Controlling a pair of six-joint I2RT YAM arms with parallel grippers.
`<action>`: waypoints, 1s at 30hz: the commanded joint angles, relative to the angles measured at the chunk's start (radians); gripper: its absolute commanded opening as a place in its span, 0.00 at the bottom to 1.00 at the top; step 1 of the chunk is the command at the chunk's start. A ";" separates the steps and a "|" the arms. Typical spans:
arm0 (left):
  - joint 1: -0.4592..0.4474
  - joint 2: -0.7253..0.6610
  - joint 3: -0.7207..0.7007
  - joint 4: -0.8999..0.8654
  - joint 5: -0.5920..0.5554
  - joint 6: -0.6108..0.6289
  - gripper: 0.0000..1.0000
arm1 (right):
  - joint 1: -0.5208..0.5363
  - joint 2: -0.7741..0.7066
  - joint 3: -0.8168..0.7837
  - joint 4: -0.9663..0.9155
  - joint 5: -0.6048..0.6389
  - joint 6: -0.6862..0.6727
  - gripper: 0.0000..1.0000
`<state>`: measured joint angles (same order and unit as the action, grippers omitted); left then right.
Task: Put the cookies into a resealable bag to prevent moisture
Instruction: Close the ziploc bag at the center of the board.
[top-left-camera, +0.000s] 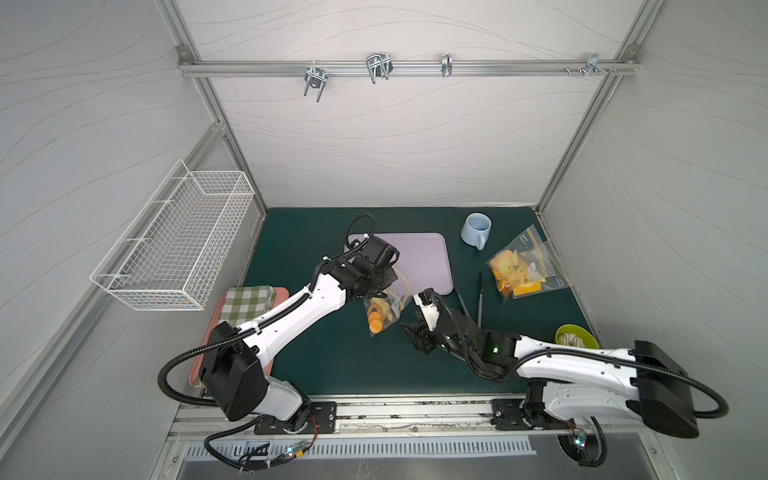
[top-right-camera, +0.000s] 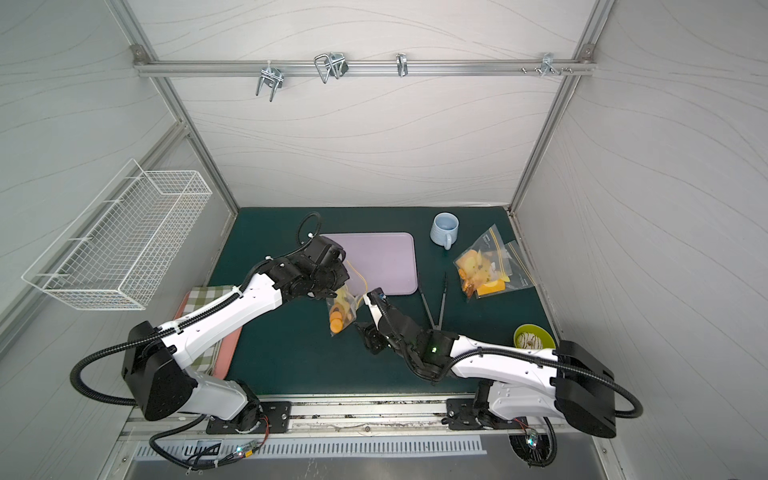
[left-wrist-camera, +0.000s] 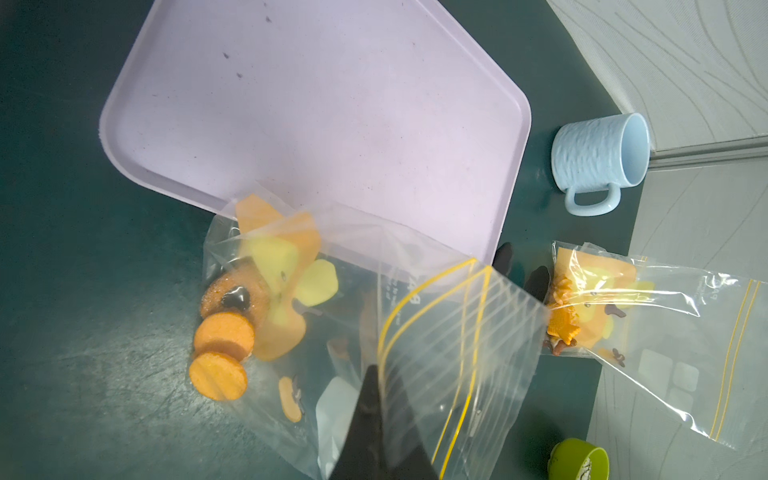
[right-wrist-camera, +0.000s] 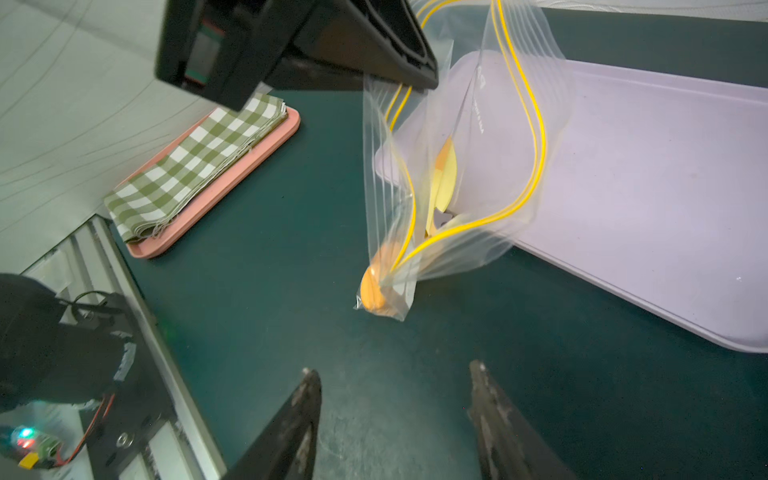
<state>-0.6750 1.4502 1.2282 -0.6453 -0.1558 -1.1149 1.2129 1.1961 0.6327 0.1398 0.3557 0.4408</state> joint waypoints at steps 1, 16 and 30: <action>0.014 0.002 0.042 0.019 0.005 0.000 0.00 | -0.009 0.028 0.034 0.103 0.031 0.033 0.51; 0.029 -0.007 0.026 0.042 0.044 0.006 0.00 | -0.100 0.200 0.136 0.136 -0.040 0.058 0.32; 0.115 -0.172 -0.030 0.184 0.111 0.177 0.35 | -0.114 0.069 0.227 -0.069 -0.168 -0.131 0.00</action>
<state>-0.5903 1.3560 1.1912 -0.5610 -0.0586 -1.0271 1.1095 1.3411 0.8177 0.1539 0.2478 0.4076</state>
